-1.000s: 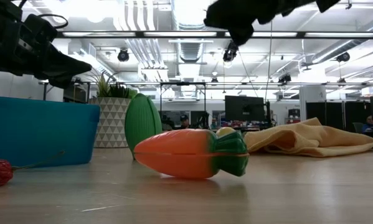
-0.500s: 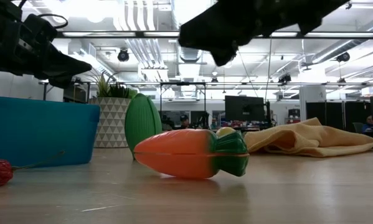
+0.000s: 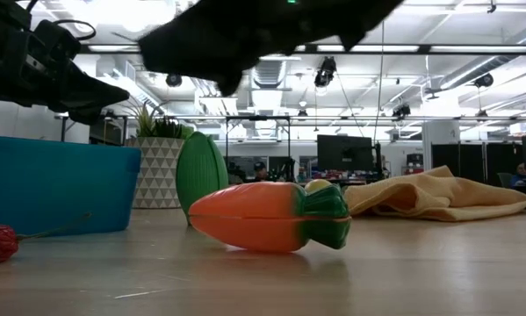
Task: Pick and placing Produce into tupperware
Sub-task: Put the black cherry into the blue bin
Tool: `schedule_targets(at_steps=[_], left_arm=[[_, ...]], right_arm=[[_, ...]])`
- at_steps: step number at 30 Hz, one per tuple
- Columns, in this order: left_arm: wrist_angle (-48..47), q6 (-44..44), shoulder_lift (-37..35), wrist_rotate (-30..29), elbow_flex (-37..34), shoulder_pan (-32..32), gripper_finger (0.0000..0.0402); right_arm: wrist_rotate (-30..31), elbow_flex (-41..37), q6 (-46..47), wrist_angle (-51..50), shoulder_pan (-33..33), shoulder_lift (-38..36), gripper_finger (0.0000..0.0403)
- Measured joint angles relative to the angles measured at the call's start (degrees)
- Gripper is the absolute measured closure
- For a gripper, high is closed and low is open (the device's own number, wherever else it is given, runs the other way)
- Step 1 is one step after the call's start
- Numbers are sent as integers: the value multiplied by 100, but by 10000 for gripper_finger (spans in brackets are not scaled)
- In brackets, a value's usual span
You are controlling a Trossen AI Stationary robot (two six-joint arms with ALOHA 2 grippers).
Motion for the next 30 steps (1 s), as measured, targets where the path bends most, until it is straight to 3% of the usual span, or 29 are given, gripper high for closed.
schedule_targets(at_steps=[5, 17, 30], left_arm=[[-7, -1, -1, 0, 1, -1, 402], [-20, -2, 5, 9, 0, -2, 402], [-28, -1, 36, 13, 0, -1, 402]], right_arm=[[-215, 759, -27, -322, -46, 524, 296], [-236, 2230, -73, -2258, -99, 1300, 296], [-84, 2393, -221, -2981, -207, 1291, 296]])
